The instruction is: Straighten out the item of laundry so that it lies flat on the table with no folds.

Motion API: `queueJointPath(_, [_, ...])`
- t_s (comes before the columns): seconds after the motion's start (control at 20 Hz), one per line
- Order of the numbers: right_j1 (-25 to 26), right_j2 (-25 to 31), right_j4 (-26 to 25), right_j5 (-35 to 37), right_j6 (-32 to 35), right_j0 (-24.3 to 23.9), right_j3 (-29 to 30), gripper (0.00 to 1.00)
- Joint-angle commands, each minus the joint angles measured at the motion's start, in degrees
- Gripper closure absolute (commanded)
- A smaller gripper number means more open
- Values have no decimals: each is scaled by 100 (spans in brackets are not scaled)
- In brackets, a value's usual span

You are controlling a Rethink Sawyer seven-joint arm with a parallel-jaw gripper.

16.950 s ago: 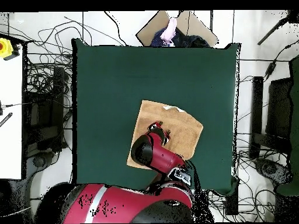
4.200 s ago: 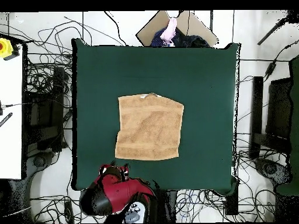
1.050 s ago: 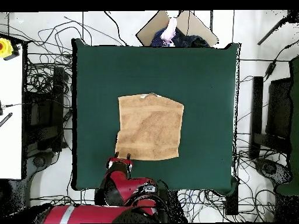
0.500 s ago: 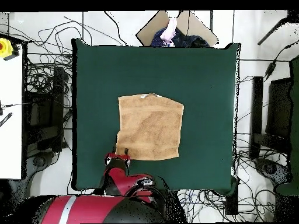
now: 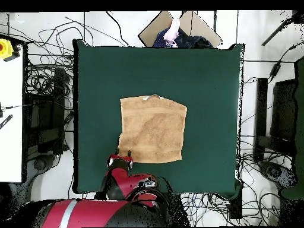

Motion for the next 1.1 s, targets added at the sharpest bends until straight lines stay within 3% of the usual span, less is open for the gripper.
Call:
queueJointPath(0.05, [-231,419,425,798,788,-194,-585,0])
queueJointPath(0.35, [-112,1125,-135,710,953,-900,-668,0])
queueJointPath(0.55, [71,1309,-190,428,984,-1054,-750,0])
queueJointPath(0.8, [-171,1166,-92,530,752,-976,-708,0])
queueJointPath(0.95, [-226,638,110,457,398,-504,-918,0])
queueJointPath(1.1, [-228,456,140,581,266,-329,-1050,0])
